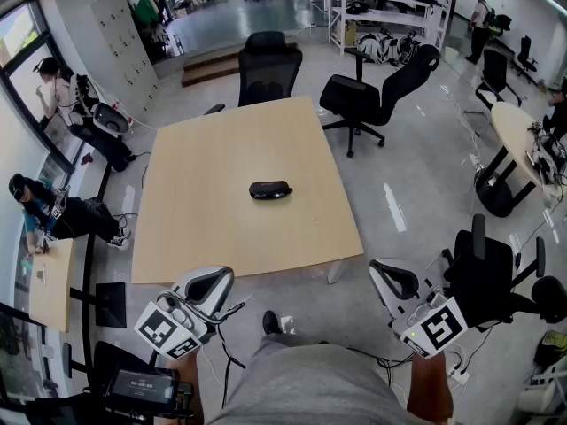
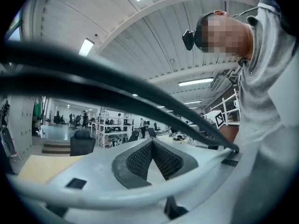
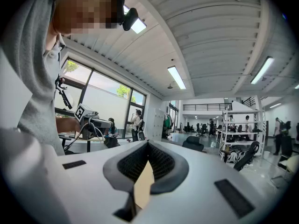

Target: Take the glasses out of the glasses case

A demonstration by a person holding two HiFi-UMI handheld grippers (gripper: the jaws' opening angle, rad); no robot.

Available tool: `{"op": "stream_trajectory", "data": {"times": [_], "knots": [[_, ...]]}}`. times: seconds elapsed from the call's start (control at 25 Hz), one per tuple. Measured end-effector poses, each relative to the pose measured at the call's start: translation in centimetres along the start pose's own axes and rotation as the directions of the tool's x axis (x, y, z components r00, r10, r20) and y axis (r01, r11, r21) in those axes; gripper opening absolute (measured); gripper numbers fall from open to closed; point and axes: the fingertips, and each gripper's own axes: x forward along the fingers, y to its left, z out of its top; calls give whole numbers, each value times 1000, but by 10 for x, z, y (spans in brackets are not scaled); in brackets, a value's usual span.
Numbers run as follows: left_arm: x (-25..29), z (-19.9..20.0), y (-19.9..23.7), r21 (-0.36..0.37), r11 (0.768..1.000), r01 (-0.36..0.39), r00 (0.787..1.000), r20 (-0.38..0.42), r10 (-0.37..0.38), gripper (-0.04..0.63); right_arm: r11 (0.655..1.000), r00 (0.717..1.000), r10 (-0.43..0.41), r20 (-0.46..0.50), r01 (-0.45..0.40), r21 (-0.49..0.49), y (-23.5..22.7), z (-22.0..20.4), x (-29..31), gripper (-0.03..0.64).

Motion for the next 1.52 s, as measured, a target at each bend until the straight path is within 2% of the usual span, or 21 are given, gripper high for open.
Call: {"op": "stream_trajectory", "data": {"times": [0.28,0.52,0.72,0.84,0.96,1.2,1.36,1.44,1.52], "knots": [[2,-5,-6,-23,1000,7,1000,-3,-7,5,1000,1000,-3,-14,3,17,-1,-7,-3,8],[-1,-21,1,-52,998,-19,1000,-12,19,5,1000,1000,14,24,-14,-17,-5,-13,8,8],[7,-33,5,-76,997,4,1000,-6,-5,5,1000,1000,-3,14,3,-17,-7,-15,6,8],[14,-36,17,-78,997,28,1000,5,-28,5,1000,999,-17,43,16,25,-10,-12,14,8],[20,-34,35,-73,996,56,998,15,-55,5,998,999,-42,5,41,53,-15,-17,27,8],[13,-19,68,-41,997,70,998,11,-69,5,996,997,-71,5,71,46,-12,3,52,8],[59,13,75,53,981,185,982,21,-187,5,985,985,-170,20,170,24,-40,29,43,8],[73,21,101,72,974,214,976,12,-216,5,983,984,-179,21,178,39,-50,24,69,8],[62,19,139,75,980,187,982,-15,-186,5,986,988,-152,-1,152,65,-41,14,108,8]]}}
